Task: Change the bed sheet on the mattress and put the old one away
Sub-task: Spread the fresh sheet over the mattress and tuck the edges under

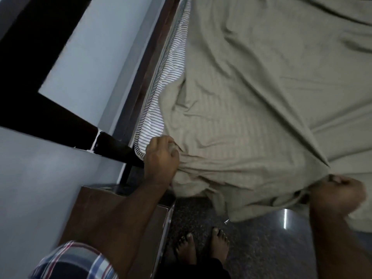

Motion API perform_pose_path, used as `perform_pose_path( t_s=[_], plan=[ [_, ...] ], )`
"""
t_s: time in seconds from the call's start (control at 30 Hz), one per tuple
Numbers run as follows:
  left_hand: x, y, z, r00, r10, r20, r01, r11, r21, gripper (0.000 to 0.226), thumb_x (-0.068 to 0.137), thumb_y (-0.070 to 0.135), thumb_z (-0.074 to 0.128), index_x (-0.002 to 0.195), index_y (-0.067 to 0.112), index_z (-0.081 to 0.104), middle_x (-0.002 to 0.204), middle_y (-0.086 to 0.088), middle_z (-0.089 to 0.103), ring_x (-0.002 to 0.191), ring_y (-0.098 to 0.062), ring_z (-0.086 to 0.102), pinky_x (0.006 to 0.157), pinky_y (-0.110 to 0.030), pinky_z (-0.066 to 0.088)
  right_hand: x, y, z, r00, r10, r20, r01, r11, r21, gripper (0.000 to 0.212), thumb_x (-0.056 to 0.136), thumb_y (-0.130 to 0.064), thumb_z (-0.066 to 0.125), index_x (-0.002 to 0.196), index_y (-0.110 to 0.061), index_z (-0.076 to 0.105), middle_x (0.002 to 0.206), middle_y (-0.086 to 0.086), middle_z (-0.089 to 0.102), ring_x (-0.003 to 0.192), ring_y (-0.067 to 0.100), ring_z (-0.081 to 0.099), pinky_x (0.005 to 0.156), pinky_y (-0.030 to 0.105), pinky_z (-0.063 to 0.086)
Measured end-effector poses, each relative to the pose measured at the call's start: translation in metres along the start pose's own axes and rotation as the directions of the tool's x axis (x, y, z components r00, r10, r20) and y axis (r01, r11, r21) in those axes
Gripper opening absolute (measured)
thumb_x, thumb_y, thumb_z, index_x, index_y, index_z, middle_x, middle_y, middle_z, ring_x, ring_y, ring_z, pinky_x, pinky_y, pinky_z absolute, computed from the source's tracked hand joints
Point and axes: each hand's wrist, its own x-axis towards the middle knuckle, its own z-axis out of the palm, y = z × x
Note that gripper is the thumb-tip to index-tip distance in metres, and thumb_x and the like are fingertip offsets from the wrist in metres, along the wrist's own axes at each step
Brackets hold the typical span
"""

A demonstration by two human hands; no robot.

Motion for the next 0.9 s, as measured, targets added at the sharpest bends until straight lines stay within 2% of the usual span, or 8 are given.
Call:
perform_pose_path(
  t_s=[0.1,0.23,0.33,0.43,0.5,0.67,0.8,0.9],
  plan=[
    [0.003,0.006,0.011,0.982,-0.166,0.091,0.163,0.986,0.039,0.051,0.073,0.027,0.064,0.121,0.011,0.063,0.117,-0.018,0.058,0.109,-0.042,0.054,0.091,-0.050,0.046,-0.008,0.005,0.012,0.950,-0.313,-0.002,0.310,0.942,-0.129,0.044,0.080,-0.021,0.047,0.115,0.005,0.059,0.102,0.022,0.061,0.098,0.037,0.056,0.087,0.043,0.040],
    [0.007,0.014,0.024,0.938,-0.280,0.206,0.275,0.960,0.053,0.077,0.074,0.020,0.077,0.142,0.003,0.047,0.129,-0.027,0.049,0.118,-0.047,0.047,0.102,-0.049,0.038,-0.059,-0.019,0.061,0.740,-0.386,0.550,0.447,0.894,0.027,0.024,0.093,-0.013,0.063,0.117,-0.012,0.068,0.100,0.004,0.066,0.091,0.022,0.063,0.075,0.021,0.037],
    [0.018,0.011,0.019,0.924,-0.301,0.237,0.316,0.948,-0.028,0.085,0.075,0.006,0.067,0.152,0.012,0.033,0.129,-0.024,0.043,0.114,-0.044,0.049,0.098,-0.047,0.044,-0.088,-0.015,0.089,0.547,-0.362,0.755,0.516,0.856,0.036,0.037,0.089,-0.018,0.070,0.126,-0.016,0.065,0.116,0.006,0.067,0.106,0.022,0.063,0.088,0.023,0.043],
    [0.024,0.008,0.003,0.955,-0.124,0.269,0.151,0.985,-0.083,0.076,0.077,0.005,0.052,0.149,0.026,0.042,0.122,-0.019,0.054,0.109,-0.038,0.057,0.094,-0.047,0.049,-0.108,-0.012,0.100,0.438,-0.393,0.808,0.584,0.808,0.077,0.059,0.085,-0.036,0.074,0.137,-0.014,0.058,0.124,0.008,0.060,0.117,0.024,0.057,0.100,0.032,0.044],
    [0.028,0.006,-0.014,0.969,-0.057,0.241,0.029,0.993,0.116,0.060,0.084,0.011,0.053,0.138,0.037,0.051,0.119,-0.010,0.054,0.101,-0.037,0.061,0.083,-0.047,0.053,-0.119,-0.013,0.108,0.419,-0.429,0.800,0.635,0.768,0.079,0.066,0.082,-0.048,0.071,0.138,-0.015,0.057,0.122,0.008,0.059,0.114,0.026,0.056,0.097,0.035,0.047],
    [0.026,-0.027,-0.070,0.933,0.198,0.300,-0.352,0.672,0.652,0.008,0.080,0.007,0.063,0.086,0.006,0.067,0.082,-0.022,0.062,0.058,-0.040,0.066,0.057,-0.046,0.056,-0.144,-0.028,0.123,0.425,-0.554,0.715,0.671,0.724,0.162,0.046,0.090,-0.029,0.069,0.133,-0.014,0.060,0.122,0.007,0.063,0.115,0.026,0.057,0.097,0.030,0.043],
    [0.021,-0.015,-0.086,0.718,-0.449,0.532,-0.338,0.443,0.830,0.036,0.099,0.031,0.050,0.129,0.019,0.065,0.136,-0.005,0.061,0.123,-0.027,0.060,0.095,-0.037,0.048,-0.164,-0.025,0.125,0.355,-0.549,0.757,0.668,0.715,0.205,0.044,0.090,-0.021,0.064,0.133,-0.015,0.060,0.123,0.008,0.066,0.113,0.026,0.061,0.096,0.030,0.043],
    [0.033,-0.009,-0.087,0.697,-0.507,0.507,-0.269,0.470,0.841,0.041,0.097,0.033,0.052,0.134,0.018,0.061,0.140,-0.006,0.058,0.126,-0.027,0.057,0.096,-0.039,0.048,-0.169,-0.020,0.119,0.337,-0.522,0.784,0.635,0.740,0.220,0.046,0.089,-0.018,0.062,0.135,-0.016,0.060,0.123,0.007,0.066,0.111,0.023,0.063,0.094,0.030,0.045]
  ],
)
